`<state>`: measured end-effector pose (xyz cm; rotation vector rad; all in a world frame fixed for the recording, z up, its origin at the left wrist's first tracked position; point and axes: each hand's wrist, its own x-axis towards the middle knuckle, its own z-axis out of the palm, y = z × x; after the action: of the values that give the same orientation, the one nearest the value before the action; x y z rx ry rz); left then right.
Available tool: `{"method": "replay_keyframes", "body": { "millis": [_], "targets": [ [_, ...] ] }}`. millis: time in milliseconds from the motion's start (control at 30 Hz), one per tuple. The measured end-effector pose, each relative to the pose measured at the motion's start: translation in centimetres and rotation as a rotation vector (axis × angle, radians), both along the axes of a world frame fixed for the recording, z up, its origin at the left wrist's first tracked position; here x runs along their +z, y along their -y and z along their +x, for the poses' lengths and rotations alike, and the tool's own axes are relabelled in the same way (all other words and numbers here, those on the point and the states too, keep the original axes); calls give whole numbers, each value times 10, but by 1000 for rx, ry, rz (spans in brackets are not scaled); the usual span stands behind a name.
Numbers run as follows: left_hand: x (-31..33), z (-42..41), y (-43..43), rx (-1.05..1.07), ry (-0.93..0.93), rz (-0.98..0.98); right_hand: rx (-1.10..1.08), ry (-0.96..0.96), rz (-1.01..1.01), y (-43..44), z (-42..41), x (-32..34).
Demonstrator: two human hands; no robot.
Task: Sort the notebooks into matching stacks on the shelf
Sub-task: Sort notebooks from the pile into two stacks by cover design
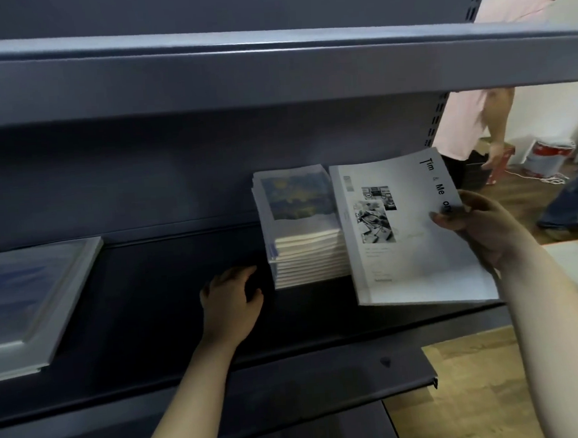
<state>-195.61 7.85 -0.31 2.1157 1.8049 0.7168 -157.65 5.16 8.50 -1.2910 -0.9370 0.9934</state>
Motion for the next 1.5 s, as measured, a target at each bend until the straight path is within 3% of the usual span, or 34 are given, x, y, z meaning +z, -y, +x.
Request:
{"method": "replay_keyframes", "body": {
  "millis": [367,700,867,933,1133,1500],
  "targets": [
    [-7,8,2,103,-92,-3,49,12,-97,-12,48,4],
    [-9,13,4,116,-144,7,-23,225,-78,-21,40,-6],
    [-9,13,4,129,-140,4,-257,799,-92,-42,23,-1],
    [-8,13,5,126,-137,8,-277,884,-74,-49,20,-1],
    [-10,13,5,123,-136,15,-398,908,-139,-63,15,-12],
    [-10,16,5,128,-170,32,-382,950,-114,-64,10,-12]
  ]
}}
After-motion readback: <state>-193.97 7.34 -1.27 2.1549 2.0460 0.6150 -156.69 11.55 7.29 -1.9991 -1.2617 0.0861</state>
